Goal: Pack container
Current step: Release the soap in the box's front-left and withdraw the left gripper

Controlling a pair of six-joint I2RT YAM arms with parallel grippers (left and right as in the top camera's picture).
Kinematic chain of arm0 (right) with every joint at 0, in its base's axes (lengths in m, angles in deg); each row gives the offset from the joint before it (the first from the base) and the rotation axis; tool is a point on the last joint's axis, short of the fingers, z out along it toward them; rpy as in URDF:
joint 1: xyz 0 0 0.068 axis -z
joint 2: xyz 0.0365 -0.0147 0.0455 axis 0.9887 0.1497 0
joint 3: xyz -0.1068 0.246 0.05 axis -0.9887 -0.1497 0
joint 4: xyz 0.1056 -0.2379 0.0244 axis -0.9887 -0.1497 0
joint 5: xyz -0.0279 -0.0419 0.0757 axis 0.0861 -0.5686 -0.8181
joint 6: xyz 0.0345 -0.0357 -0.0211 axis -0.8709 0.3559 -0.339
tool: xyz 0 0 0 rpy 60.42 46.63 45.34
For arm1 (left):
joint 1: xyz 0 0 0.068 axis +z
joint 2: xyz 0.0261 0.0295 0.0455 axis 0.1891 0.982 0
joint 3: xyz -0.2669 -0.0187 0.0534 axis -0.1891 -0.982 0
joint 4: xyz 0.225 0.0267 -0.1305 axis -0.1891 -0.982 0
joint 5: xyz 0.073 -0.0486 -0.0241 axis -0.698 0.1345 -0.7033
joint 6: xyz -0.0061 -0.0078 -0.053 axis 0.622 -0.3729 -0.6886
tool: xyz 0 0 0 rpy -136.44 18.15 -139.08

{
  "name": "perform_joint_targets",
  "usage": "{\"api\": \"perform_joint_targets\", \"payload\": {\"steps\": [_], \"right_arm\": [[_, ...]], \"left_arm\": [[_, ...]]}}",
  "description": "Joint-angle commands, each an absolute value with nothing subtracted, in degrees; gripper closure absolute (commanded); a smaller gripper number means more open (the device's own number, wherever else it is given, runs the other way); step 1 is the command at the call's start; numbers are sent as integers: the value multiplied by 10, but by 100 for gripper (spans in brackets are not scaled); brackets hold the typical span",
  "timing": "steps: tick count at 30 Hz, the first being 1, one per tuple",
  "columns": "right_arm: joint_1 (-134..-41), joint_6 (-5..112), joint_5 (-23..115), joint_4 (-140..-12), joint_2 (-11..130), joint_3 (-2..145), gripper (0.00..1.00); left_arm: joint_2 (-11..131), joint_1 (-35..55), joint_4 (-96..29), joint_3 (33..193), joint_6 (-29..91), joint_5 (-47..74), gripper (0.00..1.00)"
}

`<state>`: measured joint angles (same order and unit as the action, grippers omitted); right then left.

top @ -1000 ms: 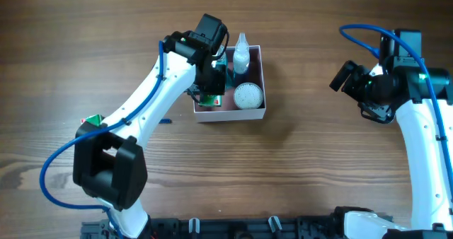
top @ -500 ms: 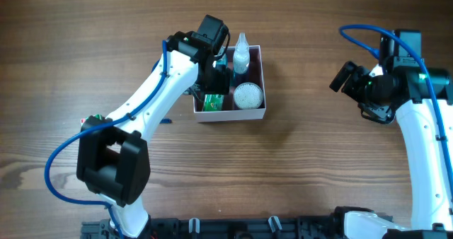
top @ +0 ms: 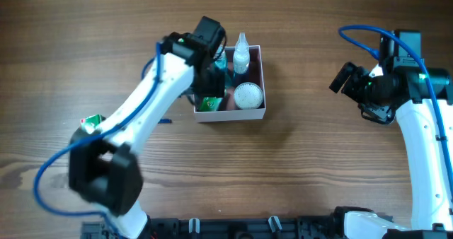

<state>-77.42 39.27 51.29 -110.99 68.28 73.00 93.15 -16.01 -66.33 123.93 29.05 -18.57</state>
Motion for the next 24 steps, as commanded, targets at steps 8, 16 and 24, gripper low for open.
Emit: {"api": "perform_joint_targets", "payload": {"steps": [8, 16, 24], "right_arm": [[-773, 405, 508, -1102, 685, 727, 0], [-773, 407, 508, -1099, 685, 727, 0], [-773, 420, 508, -1097, 685, 727, 0]], "left_arm": [[745, 70, -745, 1234, 236, -246, 4], [721, 271, -678, 1059, 299, -218, 2], [740, 367, -533, 909, 398, -197, 0]]}}
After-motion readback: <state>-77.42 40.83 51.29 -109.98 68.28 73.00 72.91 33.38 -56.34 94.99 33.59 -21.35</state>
